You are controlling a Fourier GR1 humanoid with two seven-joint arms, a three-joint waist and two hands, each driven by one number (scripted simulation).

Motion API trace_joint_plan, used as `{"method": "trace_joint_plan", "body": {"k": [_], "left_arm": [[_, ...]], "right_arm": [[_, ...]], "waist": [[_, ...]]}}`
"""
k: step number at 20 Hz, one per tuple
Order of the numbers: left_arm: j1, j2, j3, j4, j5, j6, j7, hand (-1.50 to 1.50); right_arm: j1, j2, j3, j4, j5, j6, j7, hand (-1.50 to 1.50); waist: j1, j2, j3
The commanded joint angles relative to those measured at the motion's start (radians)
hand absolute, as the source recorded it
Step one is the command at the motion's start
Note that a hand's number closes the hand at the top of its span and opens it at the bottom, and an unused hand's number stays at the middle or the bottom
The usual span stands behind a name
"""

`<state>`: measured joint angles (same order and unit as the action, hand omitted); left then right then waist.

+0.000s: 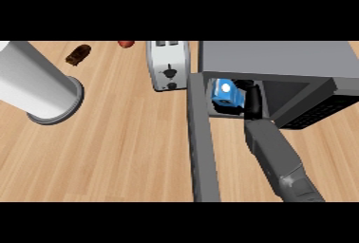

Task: Pick up the milk, place it into the microwave and close the microwave

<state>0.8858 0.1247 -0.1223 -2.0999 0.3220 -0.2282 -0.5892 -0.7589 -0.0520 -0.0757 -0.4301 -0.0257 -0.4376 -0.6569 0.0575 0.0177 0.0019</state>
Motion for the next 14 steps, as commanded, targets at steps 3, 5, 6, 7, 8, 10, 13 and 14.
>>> {"method": "trace_joint_plan", "body": {"k": [3, 5, 6, 7, 8, 10, 13, 14], "left_arm": [[-0.017, 0.008, 0.005, 0.054, -0.006, -0.034, -0.033, -1.50], [-0.055, 0.008, 0.009, 0.041, -0.002, -0.012, 0.006, -1.50], [-0.018, 0.025, 0.016, 0.035, 0.013, -0.043, -0.011, -1.50], [-0.061, 0.006, -0.005, 0.073, -0.010, -0.031, -0.014, -1.50], [-0.075, 0.014, 0.014, 0.039, 0.006, -0.011, 0.023, -1.50], [-0.060, 0.026, 0.018, 0.026, 0.008, -0.029, 0.012, -1.50], [-0.065, 0.013, -0.005, 0.036, -0.006, -0.021, 0.018, -1.50], [-0.091, 0.015, 0.004, 0.043, 0.005, -0.020, 0.028, -1.50]], "right_arm": [[-0.119, -0.088, -0.037, 0.163, 0.022, -0.009, -0.020, 1.50], [-0.138, -0.082, -0.022, 0.205, 0.048, -0.035, -0.029, 1.50], [-0.114, -0.081, -0.027, 0.207, 0.048, -0.059, -0.072, 1.50], [-0.122, -0.089, -0.036, 0.217, 0.044, -0.059, -0.075, 1.50], [-0.157, -0.099, -0.019, 0.231, 0.067, -0.079, -0.057, 1.50], [-0.153, -0.096, -0.013, 0.248, 0.082, -0.115, -0.088, 1.50], [-0.197, -0.126, -0.002, 0.259, 0.107, -0.168, -0.094, 1.50], [-0.179, -0.106, 0.001, 0.259, 0.113, -0.193, -0.133, 1.50]], "waist": [[0.031, 0.013, 0.001], [0.026, 0.015, 0.001], [0.044, 0.019, 0.002], [0.039, 0.023, 0.002], [0.034, 0.021, 0.002], [0.046, 0.023, 0.002], [0.065, 0.033, 0.003], [0.056, 0.034, 0.003]]}}
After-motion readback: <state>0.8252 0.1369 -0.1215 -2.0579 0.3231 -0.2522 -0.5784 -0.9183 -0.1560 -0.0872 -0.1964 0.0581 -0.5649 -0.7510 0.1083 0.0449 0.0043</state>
